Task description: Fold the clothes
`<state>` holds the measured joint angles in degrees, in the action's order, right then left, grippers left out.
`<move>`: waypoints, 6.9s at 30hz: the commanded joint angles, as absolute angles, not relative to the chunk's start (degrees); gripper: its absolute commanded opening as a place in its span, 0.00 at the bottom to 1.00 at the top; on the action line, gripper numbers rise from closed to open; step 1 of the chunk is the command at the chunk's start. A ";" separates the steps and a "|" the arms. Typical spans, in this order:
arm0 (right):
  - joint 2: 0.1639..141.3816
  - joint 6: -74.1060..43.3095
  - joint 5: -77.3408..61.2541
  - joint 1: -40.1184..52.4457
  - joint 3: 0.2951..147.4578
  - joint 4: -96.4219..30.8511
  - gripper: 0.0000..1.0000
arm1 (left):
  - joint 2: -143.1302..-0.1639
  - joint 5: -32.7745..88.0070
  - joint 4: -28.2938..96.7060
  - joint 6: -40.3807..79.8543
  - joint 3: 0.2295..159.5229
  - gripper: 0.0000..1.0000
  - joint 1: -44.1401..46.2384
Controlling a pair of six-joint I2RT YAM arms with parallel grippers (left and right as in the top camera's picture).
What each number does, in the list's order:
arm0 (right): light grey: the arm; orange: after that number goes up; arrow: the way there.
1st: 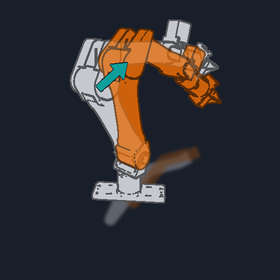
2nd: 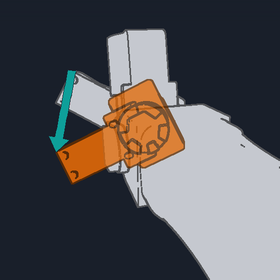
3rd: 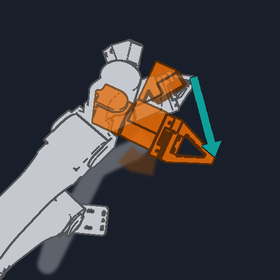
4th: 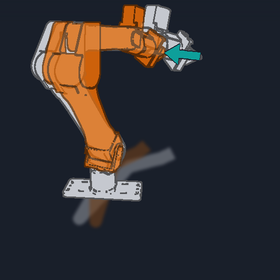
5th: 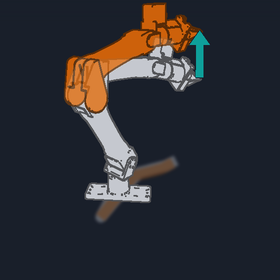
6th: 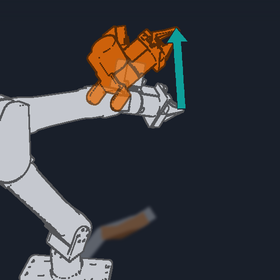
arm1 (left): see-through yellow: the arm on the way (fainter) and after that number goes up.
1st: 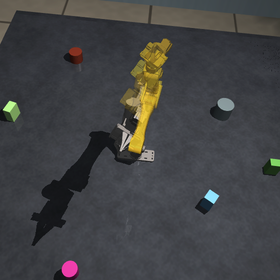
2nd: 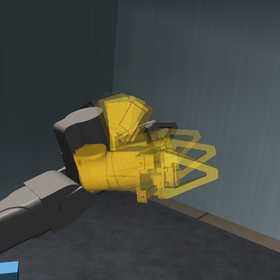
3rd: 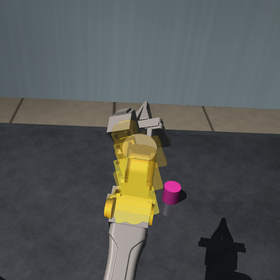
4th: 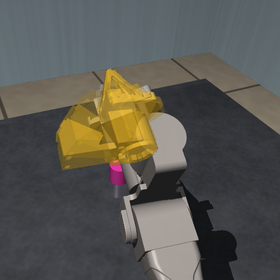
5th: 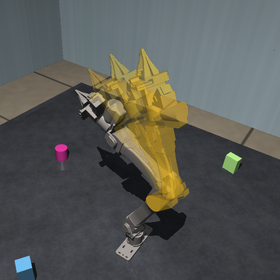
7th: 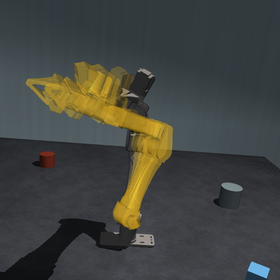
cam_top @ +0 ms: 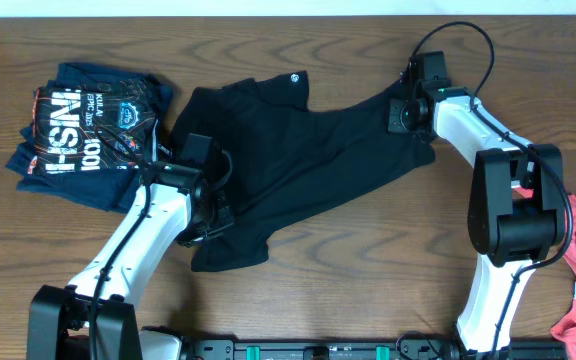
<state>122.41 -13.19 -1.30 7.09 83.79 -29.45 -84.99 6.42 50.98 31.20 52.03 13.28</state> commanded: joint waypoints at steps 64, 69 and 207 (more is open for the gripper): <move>111.00 -16.25 1.23 3.84 84.42 -45.58 0.01 | -84.97 5.48 50.70 30.41 51.72 0.06 13.34; 102.83 -15.46 1.37 2.42 84.40 -70.89 0.14 | -84.97 5.45 50.70 30.39 51.75 0.06 13.34; 99.33 -12.19 -13.76 -9.54 47.90 -39.05 0.40 | -83.68 -1.30 48.31 25.82 59.37 0.06 13.04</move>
<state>96.95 -16.05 -8.16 -10.33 50.41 -40.40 -84.47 -0.25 47.81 24.25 58.76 13.28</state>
